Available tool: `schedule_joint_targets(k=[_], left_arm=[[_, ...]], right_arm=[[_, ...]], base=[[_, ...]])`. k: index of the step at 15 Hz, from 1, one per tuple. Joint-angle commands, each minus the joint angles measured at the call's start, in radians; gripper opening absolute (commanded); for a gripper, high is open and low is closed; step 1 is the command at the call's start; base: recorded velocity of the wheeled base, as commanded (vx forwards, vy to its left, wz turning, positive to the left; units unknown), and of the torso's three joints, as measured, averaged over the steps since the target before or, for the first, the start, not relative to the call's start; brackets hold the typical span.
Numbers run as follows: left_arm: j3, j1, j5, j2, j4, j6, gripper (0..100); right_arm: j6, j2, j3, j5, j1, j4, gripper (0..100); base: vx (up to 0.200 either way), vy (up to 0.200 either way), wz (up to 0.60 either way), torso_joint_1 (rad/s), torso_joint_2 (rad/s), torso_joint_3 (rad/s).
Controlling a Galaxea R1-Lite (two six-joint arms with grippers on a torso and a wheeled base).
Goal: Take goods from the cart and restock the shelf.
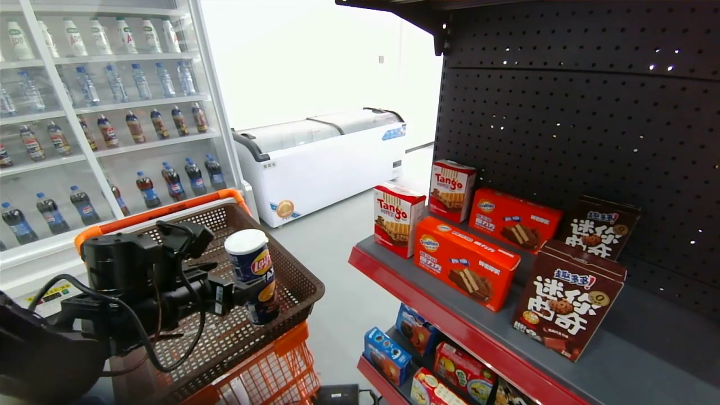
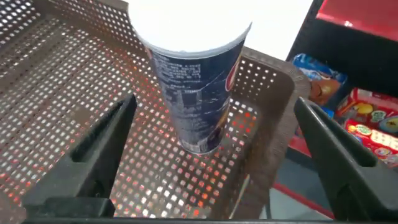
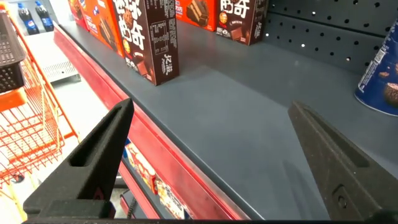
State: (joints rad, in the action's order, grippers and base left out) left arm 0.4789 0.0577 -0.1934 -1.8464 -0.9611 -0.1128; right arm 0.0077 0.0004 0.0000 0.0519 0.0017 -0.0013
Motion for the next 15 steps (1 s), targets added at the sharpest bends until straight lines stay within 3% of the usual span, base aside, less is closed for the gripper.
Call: schedule_joint_targets(k=[1,6,11,12,13,15], left_arm=[[0.02,0.005,0.0,-0.139,-0.047,-0.008,100],[0.099,0.016,0.002,-0.283,-0.176,-0.008,100],[0.145,0.022,0.005,-0.336,-0.191,-0.008,100],[0.148,0.021,0.005,-0.338,-0.191,-0.008,0],[0.15,0.019,0.014,-0.336,-0.188,-0.013,0],[0.142,0.024,0.019,-0.333,-0.173,-0.054,0]], right_arm=[[0.0,0.0,0.0,0.0,0.0,0.0,100],[0.0,0.0,0.0,0.0,0.0,0.0,100],[0.0,0.0,0.0,0.0,0.0,0.0,100],[0.0,0.0,0.0,0.0,0.0,0.0,100],[0.0,0.0,0.0,0.0,0.0,0.0,100],[0.0,0.0,0.0,0.0,0.0,0.0,100]], base=[[0.0,0.0,0.0,0.0,0.0,0.0],[0.0,0.0,0.0,0.0,0.0,0.0],[0.0,0.0,0.0,0.0,0.0,0.0],[0.0,0.0,0.0,0.0,0.0,0.0],[0.0,0.0,0.0,0.0,0.0,0.0],[0.0,0.0,0.0,0.0,0.0,0.0]])
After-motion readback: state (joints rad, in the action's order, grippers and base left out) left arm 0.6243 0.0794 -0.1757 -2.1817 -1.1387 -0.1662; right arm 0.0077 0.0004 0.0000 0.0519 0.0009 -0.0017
